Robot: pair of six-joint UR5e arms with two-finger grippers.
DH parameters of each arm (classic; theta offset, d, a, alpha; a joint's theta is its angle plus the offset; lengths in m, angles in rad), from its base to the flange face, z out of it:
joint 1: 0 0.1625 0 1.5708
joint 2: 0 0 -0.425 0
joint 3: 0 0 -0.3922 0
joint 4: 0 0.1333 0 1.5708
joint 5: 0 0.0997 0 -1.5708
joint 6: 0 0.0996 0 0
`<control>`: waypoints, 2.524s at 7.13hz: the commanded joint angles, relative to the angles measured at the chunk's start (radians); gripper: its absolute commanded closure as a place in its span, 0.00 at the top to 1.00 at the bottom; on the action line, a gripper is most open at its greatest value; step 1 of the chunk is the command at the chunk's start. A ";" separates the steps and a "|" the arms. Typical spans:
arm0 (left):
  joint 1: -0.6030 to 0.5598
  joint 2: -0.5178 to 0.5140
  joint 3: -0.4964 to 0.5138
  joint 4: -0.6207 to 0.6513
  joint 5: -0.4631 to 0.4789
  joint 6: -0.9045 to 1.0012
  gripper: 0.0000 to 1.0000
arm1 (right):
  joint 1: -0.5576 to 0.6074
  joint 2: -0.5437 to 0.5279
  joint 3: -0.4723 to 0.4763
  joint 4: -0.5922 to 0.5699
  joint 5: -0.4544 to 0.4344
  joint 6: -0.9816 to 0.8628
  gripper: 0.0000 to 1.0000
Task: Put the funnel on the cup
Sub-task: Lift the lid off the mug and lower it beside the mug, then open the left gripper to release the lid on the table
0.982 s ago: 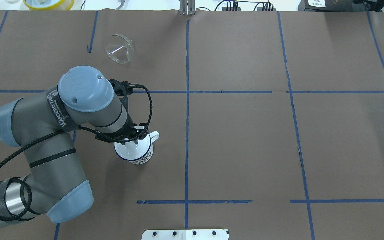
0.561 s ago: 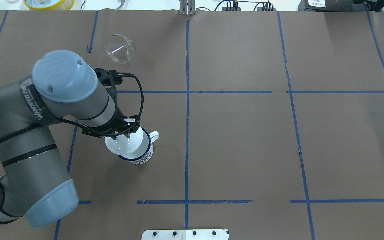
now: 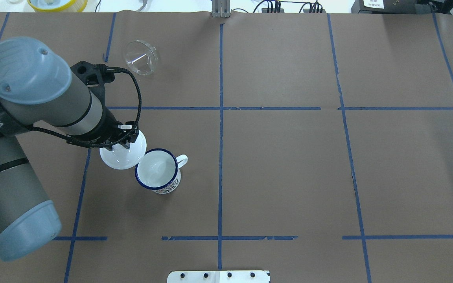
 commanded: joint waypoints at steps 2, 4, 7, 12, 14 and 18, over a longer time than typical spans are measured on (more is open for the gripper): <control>-0.005 0.127 0.050 -0.181 -0.013 0.050 0.00 | 0.000 0.000 0.000 0.000 0.000 0.000 1.00; -0.019 0.135 0.135 -0.204 -0.047 0.043 0.00 | 0.000 0.000 0.000 0.000 0.000 0.000 1.00; -0.022 0.138 0.287 -0.349 -0.075 0.043 0.00 | 0.000 0.000 0.000 0.000 0.000 0.000 1.00; -0.022 0.213 0.322 -0.501 -0.082 0.051 0.00 | 0.000 0.000 0.000 0.000 0.000 0.000 1.00; -0.021 0.213 0.330 -0.506 -0.082 0.051 0.40 | 0.000 0.000 -0.001 0.000 0.000 0.000 1.00; -0.063 0.199 0.310 -0.491 -0.096 0.053 0.91 | 0.000 0.000 0.000 0.000 0.000 0.000 1.00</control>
